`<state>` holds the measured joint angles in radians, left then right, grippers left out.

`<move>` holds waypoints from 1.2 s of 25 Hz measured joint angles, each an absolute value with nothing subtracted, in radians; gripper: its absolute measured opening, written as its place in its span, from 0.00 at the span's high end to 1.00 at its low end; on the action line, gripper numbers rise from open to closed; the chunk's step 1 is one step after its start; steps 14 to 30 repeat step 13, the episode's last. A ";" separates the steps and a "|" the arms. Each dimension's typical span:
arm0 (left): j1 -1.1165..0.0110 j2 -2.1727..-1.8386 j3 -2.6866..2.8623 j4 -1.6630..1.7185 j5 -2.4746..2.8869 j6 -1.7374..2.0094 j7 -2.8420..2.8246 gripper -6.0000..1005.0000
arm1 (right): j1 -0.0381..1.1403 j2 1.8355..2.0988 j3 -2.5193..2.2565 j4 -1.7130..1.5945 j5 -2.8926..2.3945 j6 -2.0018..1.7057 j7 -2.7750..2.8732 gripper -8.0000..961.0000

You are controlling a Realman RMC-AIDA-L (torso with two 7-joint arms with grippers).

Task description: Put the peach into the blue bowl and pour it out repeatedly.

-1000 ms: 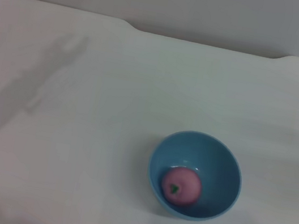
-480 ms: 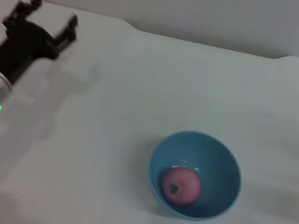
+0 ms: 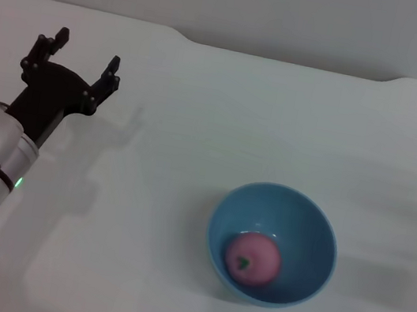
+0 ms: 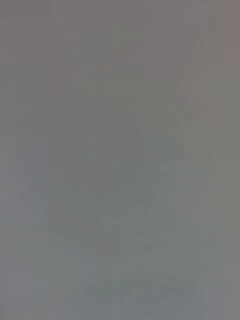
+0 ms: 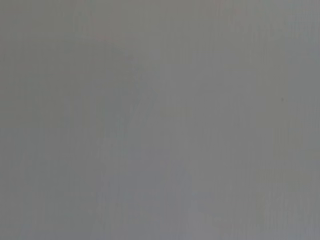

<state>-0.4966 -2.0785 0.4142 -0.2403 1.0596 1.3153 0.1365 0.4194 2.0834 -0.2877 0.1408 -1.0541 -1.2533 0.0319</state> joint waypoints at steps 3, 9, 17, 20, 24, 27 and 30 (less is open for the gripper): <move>-0.495 -2.079 0.415 -0.242 1.091 1.315 0.116 0.19 | 0.420 2.083 -0.287 0.142 -1.054 -1.252 0.032 0.54; -0.489 -2.079 0.411 -0.244 1.126 1.322 0.100 0.19 | 0.417 2.083 -0.286 0.140 -1.051 -1.257 0.032 0.54; -0.487 -2.079 0.410 -0.252 1.137 1.339 0.093 0.19 | 0.421 2.083 -0.285 0.138 -1.051 -1.257 0.032 0.54; -0.487 -2.079 0.410 -0.252 1.137 1.339 0.093 0.19 | 0.421 2.083 -0.285 0.138 -1.051 -1.257 0.032 0.54; -0.487 -2.079 0.410 -0.252 1.137 1.339 0.093 0.19 | 0.421 2.083 -0.285 0.138 -1.051 -1.257 0.032 0.54; -0.487 -2.079 0.410 -0.252 1.137 1.339 0.093 0.19 | 0.421 2.083 -0.285 0.138 -1.051 -1.257 0.032 0.54; -0.487 -2.079 0.410 -0.252 1.137 1.339 0.093 0.19 | 0.421 2.083 -0.285 0.138 -1.051 -1.257 0.032 0.54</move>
